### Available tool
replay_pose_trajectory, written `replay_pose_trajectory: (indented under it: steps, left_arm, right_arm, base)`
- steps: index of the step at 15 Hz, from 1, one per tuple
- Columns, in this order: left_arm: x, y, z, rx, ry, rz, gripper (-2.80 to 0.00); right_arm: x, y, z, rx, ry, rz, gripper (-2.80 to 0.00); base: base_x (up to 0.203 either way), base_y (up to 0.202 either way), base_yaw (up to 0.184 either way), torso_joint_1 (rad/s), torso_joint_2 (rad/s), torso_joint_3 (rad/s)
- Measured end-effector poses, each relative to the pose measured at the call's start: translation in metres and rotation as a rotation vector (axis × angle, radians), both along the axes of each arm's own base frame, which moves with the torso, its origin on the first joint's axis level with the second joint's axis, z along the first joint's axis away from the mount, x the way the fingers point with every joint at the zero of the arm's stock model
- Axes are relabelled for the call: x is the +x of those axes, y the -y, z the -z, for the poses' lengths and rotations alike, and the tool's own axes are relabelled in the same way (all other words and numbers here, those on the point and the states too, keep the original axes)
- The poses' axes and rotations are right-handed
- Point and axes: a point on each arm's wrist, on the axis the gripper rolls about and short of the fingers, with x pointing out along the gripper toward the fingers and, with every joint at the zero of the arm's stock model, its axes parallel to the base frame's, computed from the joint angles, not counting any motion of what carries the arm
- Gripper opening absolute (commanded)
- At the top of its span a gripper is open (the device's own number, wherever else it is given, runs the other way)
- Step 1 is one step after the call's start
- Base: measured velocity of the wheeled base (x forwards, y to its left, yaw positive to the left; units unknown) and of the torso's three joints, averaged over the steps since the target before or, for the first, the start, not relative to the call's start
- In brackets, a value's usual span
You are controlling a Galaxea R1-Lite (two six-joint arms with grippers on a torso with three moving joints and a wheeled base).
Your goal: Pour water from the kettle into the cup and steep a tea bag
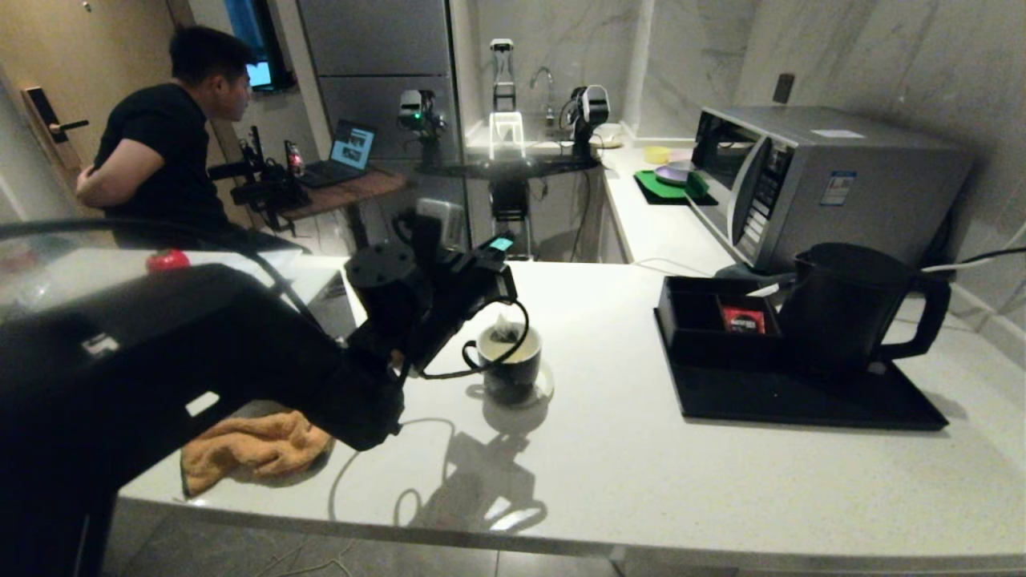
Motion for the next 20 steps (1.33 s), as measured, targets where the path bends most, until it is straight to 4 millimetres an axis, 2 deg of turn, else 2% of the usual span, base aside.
replay_pose_trajectory:
  steps: [4, 7, 20]
  left_arm:
    - [-0.006, -0.004, -0.015, -0.016, 0.029, -0.001, -2.8]
    - [-0.007, -0.006, -0.014, -0.013, 0.024, -0.003, -2.8]
    - [0.001, 0.001, 0.032, 0.041, -0.074, 0.0, -2.8]
  right_arm:
    - [0.0, 0.0, 0.0, 0.0, 0.0, 0.0, -2.8]
    - [0.0, 0.0, 0.0, -0.002, 0.0, -0.001, -2.8]
    - [0.0, 0.0, 0.0, -0.005, -0.002, 0.0, -2.8]
  base:
    - [0.0, 0.0, 0.0, 0.0, 0.0, 0.0]
    - [0.0, 0.0, 0.0, 0.0, 0.0, 0.0]
    - [0.0, 0.0, 0.0, 0.0, 0.0, 0.0]
